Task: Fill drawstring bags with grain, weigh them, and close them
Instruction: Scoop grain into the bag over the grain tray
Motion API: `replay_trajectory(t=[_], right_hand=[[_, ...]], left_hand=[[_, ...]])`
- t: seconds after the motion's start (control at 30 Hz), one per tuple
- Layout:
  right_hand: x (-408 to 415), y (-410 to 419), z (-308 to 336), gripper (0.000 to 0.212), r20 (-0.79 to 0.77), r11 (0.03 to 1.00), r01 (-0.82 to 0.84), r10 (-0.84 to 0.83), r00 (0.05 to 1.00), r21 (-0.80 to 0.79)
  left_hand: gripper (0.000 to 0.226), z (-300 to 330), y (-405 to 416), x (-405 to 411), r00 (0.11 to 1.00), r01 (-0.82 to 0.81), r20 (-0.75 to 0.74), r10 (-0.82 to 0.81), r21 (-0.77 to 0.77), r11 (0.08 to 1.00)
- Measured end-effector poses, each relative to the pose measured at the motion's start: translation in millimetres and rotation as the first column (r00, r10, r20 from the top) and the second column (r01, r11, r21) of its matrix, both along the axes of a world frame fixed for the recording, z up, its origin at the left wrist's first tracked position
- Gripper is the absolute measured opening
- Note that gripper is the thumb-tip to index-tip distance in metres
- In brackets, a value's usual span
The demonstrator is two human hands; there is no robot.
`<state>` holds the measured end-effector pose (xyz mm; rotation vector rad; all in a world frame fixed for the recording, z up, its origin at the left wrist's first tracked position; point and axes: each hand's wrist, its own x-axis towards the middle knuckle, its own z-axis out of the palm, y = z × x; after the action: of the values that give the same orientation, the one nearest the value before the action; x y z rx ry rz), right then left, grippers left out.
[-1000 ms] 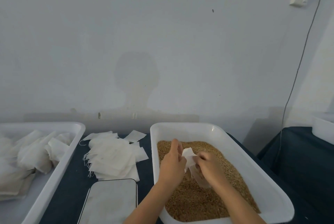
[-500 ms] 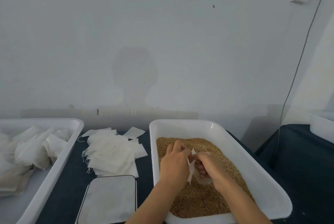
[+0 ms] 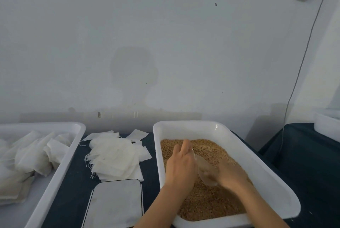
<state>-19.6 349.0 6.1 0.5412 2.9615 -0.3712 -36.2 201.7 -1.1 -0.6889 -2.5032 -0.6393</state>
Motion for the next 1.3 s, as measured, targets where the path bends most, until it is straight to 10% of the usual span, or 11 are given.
replay_trajectory(t=[0.37, 0.67, 1.03, 1.3], right_hand=[[-0.2, 25.4, 24.0, 0.051, -0.053, 0.98, -0.186, 0.19, 0.98, 0.075], [0.1, 42.1, 43.1, 0.027, 0.002, 0.784, -0.335, 0.392, 0.92, 0.522], [-9.3, 30.7, -0.2, 0.036, -0.172, 0.905, -0.386, 0.415, 0.893, 0.181], [19.2, 49.1, 33.5, 0.031, -0.33, 0.992, -0.09, 0.113, 0.937, 0.083]], left_hand=[[0.023, 1.9, -0.7, 0.6, 0.987, -0.132, 0.112, 0.114, 0.17, 0.977], [0.038, 10.9, -3.1, 8.0, 0.983, -0.171, -0.025, 0.181, 0.215, 0.962], [0.043, 12.4, -6.0, 7.3, 0.986, -0.139, -0.062, 0.152, 0.175, 0.975], [0.024, -1.8, -3.4, -1.9, 0.998, -0.032, 0.05, 0.031, 0.028, 0.999]])
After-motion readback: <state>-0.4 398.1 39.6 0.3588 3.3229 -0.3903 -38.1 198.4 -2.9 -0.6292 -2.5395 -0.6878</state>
